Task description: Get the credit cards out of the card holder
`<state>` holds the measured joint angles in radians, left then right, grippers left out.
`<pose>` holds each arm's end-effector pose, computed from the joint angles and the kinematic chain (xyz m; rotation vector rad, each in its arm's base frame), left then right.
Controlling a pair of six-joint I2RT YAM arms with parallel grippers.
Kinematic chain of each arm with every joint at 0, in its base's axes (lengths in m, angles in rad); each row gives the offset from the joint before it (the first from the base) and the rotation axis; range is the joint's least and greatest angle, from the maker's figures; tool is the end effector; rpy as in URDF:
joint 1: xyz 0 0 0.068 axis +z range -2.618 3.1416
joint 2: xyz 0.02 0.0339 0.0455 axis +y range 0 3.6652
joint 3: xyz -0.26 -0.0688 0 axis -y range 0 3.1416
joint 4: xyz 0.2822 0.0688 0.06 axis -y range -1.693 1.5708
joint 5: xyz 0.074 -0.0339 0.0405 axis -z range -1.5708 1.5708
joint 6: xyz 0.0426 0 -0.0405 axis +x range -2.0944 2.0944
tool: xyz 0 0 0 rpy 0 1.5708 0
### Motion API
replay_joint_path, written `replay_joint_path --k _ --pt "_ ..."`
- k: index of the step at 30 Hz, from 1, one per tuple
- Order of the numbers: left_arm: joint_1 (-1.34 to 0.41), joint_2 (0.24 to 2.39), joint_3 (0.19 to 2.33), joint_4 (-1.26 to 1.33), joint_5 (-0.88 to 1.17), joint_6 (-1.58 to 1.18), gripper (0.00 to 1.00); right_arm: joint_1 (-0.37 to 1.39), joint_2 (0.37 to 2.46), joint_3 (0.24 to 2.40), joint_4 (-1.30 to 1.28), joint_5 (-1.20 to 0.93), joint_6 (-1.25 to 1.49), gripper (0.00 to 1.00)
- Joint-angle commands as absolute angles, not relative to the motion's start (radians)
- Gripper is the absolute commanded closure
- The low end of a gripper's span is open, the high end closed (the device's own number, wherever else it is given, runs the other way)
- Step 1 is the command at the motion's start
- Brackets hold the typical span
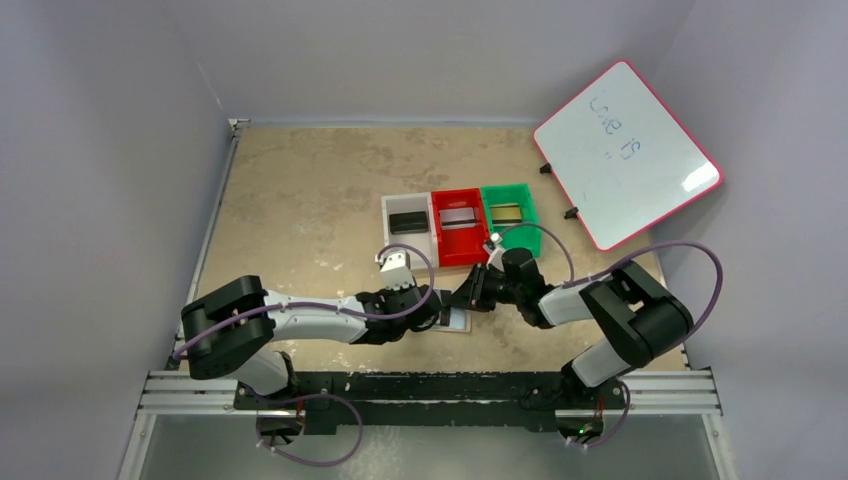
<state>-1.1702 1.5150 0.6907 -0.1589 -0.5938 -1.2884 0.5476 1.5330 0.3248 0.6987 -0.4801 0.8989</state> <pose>0.1396 -0.2686 0.1157 -0.3580 2.3463 -0.4316 0.2151 0.1542 0.0762 0.0767 2.3238 1.3161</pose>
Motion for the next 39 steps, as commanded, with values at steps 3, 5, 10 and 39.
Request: replay_joint_path --k 3,5,10,39 --pt "-1.177 1.546 0.678 -0.271 -0.596 -1.252 0.89 0.544 1.627 0.282 0.911 -0.514 0.984 0.72" --pt "-1.177 1.546 0.678 -0.271 -0.595 -1.253 0.89 0.547 1.657 0.264 0.966 -0.524 1.005 0.72" --pt "-1.179 1.549 0.677 -0.267 -0.594 -1.256 0.9 0.553 1.667 0.245 0.993 -0.519 0.999 0.74" --pt "-1.187 1.545 0.696 -0.289 -0.603 -1.256 0.92 0.569 1.342 0.264 0.576 -0.325 0.912 1.0"
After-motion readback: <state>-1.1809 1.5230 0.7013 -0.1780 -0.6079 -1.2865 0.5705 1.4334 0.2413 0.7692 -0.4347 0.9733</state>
